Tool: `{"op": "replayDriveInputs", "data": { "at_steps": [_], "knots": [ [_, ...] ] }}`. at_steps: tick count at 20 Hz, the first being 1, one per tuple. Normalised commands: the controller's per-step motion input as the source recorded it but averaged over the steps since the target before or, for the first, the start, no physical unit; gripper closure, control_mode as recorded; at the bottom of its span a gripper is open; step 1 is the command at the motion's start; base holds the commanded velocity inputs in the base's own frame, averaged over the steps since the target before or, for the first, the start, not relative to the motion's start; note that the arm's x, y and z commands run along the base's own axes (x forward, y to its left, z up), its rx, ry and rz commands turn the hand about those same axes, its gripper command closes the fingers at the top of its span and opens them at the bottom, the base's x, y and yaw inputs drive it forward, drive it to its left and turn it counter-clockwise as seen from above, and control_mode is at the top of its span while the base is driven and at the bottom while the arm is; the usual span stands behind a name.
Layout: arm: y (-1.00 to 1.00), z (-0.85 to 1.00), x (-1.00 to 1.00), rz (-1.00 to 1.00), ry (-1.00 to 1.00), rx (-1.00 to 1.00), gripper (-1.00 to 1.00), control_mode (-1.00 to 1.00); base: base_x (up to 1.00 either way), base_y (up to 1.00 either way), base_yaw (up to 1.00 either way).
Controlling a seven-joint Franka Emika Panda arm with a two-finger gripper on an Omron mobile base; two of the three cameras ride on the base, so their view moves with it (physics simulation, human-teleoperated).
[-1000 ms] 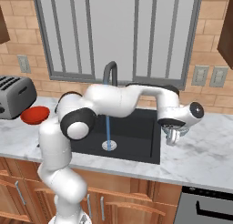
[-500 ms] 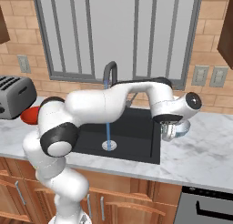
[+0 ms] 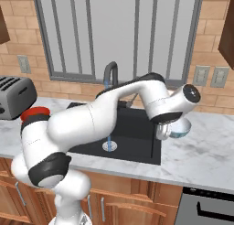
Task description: Rinse each bowl for a few seconds and place them down in the sink or on the counter.
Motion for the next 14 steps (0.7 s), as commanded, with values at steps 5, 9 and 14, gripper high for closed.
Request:
{"op": "replayDriveInputs", "data": {
  "at_steps": [5,9,14],
  "knots": [
    [0.49,0.30,-0.32,0.01,0.00,0.00,-1.00,-1.00,0.00,0.00,0.00],
    [0.54,0.40,-0.15,0.07,-0.03,-0.04,-1.00,-1.00,0.00,0.00,0.00],
    [0.62,0.40,-0.06,0.12,0.00,-0.02,-1.00,-1.00,0.00,0.00,0.00]
  ]
}}
